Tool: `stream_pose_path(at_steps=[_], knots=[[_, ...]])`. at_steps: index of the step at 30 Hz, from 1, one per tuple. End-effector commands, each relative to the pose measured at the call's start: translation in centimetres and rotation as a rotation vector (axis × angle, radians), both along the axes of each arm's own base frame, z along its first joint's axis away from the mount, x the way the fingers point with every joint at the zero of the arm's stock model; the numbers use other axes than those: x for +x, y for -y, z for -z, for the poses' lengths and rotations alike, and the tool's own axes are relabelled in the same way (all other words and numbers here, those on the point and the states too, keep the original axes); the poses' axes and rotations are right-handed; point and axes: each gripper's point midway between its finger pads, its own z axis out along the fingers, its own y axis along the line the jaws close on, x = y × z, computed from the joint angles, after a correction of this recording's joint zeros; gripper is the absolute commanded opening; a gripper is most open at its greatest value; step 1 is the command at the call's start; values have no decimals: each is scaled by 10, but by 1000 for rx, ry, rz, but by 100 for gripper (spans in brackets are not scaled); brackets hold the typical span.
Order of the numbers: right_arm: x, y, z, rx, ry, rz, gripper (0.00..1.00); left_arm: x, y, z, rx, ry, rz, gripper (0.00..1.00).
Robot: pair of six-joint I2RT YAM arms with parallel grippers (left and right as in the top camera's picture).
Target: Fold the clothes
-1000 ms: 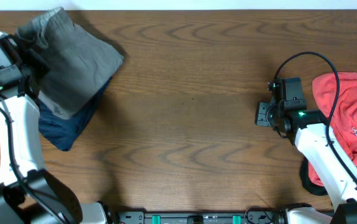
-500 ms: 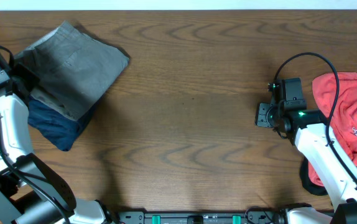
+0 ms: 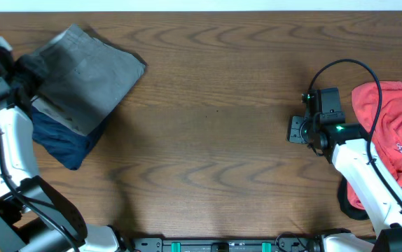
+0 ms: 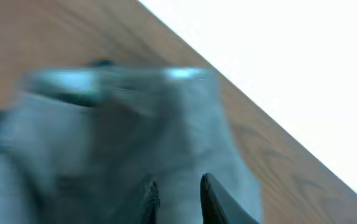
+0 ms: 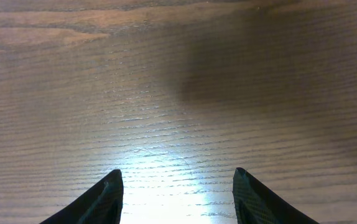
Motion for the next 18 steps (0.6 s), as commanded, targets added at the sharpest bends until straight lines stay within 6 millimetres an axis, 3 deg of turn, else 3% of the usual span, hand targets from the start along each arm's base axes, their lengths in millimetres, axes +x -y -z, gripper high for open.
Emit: stream_pose_path(at_steps=[1,10,18], knots=[[4,3,-6,-10,20,0,55,8,31,0,9,20,135,25],[-2,4,-4,-14,-6,0,55,18,-25,40,118,-56,-68,26],[-4,4,-3,-12,-17,3,55,-2,-69,116,32,-209,-175,29]])
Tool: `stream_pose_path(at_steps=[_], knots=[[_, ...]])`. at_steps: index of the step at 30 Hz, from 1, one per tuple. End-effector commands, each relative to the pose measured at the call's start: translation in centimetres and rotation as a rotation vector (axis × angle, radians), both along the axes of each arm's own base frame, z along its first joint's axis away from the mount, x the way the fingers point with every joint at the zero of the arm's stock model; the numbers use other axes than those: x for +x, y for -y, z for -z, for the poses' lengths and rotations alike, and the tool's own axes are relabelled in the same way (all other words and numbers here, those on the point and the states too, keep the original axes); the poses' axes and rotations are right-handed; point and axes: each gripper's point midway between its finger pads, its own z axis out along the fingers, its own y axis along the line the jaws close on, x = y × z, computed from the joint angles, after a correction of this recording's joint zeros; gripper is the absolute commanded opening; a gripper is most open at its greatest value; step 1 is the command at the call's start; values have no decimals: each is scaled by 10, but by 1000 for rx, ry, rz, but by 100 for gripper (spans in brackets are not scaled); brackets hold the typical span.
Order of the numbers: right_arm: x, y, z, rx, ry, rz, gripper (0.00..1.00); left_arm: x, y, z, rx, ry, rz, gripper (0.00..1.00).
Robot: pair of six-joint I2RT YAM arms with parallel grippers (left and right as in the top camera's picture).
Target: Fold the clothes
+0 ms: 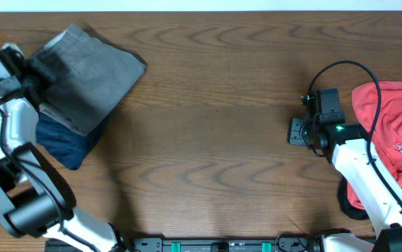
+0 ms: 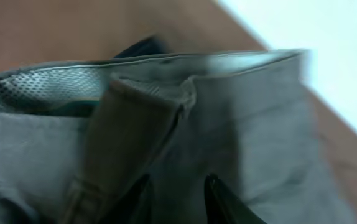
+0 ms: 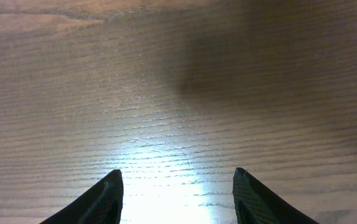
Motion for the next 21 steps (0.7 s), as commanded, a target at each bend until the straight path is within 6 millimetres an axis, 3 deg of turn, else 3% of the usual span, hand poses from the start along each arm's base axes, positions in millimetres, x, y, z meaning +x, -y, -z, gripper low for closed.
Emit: stream_pose_path(at_steps=[1,4,8,11,16,21], knots=[[2,3,-6,-9,12,3,55,-18,-27,32,-33,-68,-95,29],[-1,4,-4,-11,-2,3,55,-29,-42,44,-103,-77,-173,29],[0,4,-4,-11,-1,3,56,-31,-46,39,-112,-59,-173,29],[-1,4,-4,-11,-1,3,56,-30,-41,31,-123,-42,-155,40],[-2,4,-3,-12,-9,3,62,-19,-20,-5,-170,61,-50,61],[-2,4,-4,-8,-7,6,72,-16,9,-57,-157,142,34,75]])
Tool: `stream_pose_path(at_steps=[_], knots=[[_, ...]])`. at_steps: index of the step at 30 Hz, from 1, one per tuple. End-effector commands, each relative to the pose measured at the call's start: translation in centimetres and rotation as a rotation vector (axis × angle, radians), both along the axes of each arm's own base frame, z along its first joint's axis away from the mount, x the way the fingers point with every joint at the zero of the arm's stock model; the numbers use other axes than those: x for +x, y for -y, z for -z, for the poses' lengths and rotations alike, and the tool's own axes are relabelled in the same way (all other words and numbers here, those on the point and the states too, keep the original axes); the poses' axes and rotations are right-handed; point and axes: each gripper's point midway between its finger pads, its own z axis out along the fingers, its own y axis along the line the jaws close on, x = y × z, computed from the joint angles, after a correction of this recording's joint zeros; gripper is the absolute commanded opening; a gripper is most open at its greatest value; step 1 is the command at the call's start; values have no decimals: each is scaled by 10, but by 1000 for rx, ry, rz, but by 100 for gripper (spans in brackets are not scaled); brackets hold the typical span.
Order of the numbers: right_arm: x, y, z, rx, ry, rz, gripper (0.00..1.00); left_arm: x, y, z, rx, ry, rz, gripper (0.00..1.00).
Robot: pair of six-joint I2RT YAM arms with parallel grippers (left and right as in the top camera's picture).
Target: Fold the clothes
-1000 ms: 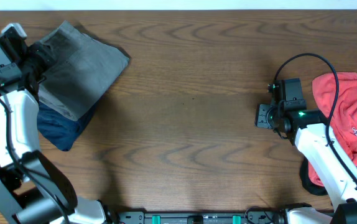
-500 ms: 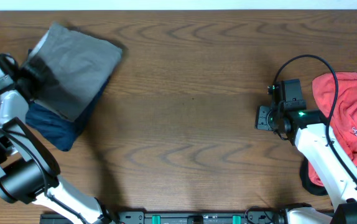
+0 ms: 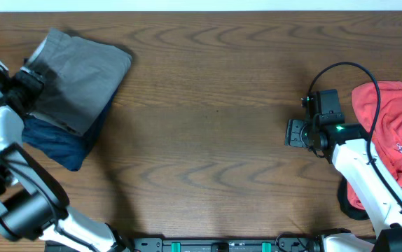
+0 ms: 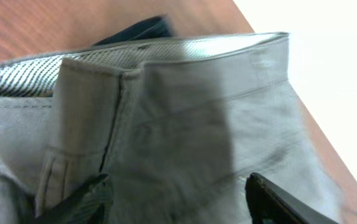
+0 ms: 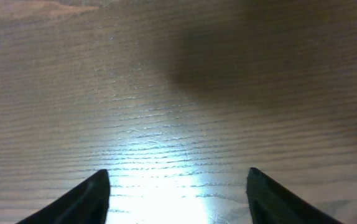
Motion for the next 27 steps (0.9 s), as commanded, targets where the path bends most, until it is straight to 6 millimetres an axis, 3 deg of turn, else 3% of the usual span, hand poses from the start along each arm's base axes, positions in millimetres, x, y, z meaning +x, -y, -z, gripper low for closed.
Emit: stream_pose_path(at_steps=[1,4,6,8,13,17,19,22,27], knots=[[4,2,-6,1,20,9,74,2,33,-52,21,94,87,77],[4,-7,-6,48,16,-9,77,4,69,-76,65,115,177,88],[4,-12,-7,82,18,-9,79,6,101,-84,90,115,262,96],[6,-12,-8,96,25,21,81,7,137,-85,93,97,351,97],[13,-13,-11,103,55,26,86,-7,223,-55,56,-51,538,97],[13,-14,-11,108,56,24,89,-40,281,-26,102,-229,700,98],[11,-20,-11,138,42,10,98,-64,297,-11,143,-342,759,98],[-1,-27,-7,180,-12,-7,99,-111,309,7,159,-548,813,98],[-36,-26,4,179,-163,1,99,-184,299,17,161,-867,844,98]])
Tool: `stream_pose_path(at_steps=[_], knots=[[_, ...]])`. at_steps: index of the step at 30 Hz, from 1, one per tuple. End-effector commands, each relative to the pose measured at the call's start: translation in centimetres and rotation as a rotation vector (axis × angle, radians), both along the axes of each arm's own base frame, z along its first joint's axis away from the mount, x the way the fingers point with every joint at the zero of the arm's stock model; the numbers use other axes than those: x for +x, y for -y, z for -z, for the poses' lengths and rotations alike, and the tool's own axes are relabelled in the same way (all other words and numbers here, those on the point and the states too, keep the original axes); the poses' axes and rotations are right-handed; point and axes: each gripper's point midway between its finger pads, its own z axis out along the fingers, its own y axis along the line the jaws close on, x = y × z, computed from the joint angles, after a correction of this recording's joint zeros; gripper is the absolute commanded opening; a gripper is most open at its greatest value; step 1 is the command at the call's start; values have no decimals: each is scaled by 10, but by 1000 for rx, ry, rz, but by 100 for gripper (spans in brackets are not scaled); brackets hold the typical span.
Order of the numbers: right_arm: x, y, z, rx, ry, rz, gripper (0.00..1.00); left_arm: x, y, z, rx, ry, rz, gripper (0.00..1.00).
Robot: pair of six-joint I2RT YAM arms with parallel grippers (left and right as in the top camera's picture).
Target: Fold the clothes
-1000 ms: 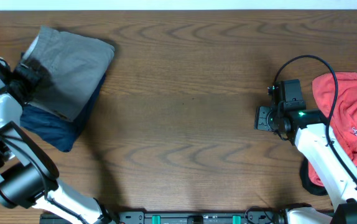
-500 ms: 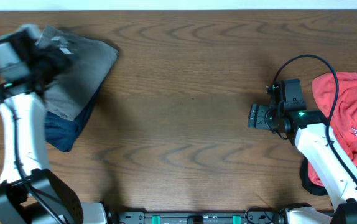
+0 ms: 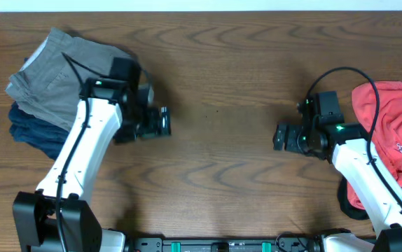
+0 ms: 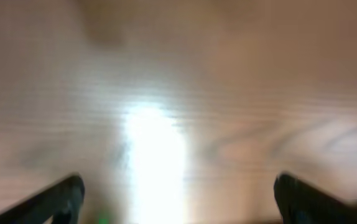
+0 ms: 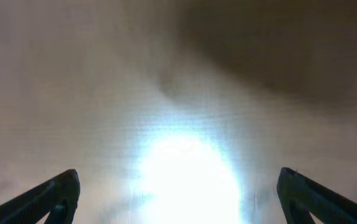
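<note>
Folded grey shorts (image 3: 47,66) lie on top of a folded dark blue garment (image 3: 36,133) at the table's far left. A crumpled red shirt with white print (image 3: 393,136) lies at the right edge. My left gripper (image 3: 160,122) is open over bare wood to the right of the pile, with nothing between its fingers (image 4: 60,198). Facing left beside the red shirt, my right gripper (image 3: 279,136) stands open over bare wood; its fingertips (image 5: 57,196) are wide apart. Both wrist views are blurred.
The wooden table (image 3: 215,161) stretches between the two grippers. A black cable (image 3: 348,73) loops over the right arm near the red shirt. The white far edge (image 3: 201,5) runs along the top.
My left gripper has left the grey shorts at the far left and now hangs open over bare wood to the right of the pile. The right gripper has shifted slightly left, jaws wider.
My left gripper was shut on the grey shorts atop the blue garment, the pile skewed. Later the shorts sat further left, squarer on the blue one, and the gripper was open. Now it is away from the pile. The right gripper stayed open beside the red shirt.
</note>
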Motion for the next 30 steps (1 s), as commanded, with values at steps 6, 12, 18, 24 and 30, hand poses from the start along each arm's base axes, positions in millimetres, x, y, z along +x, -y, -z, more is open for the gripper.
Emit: stream_pose_path(at_steps=[6,12,18,24,30], knots=[[-39,2,1,25,-167,78,99,-47,-22,-4,117,-171,29,98],[-42,2,-27,44,-61,81,99,-47,-22,-29,90,9,18,98],[-32,13,-68,20,255,114,99,-51,-22,-65,34,366,1,98],[-40,29,-96,-13,535,168,99,-68,-49,-82,92,674,-121,98],[-51,44,-97,-61,610,216,99,-80,-60,-89,84,819,-216,98]])
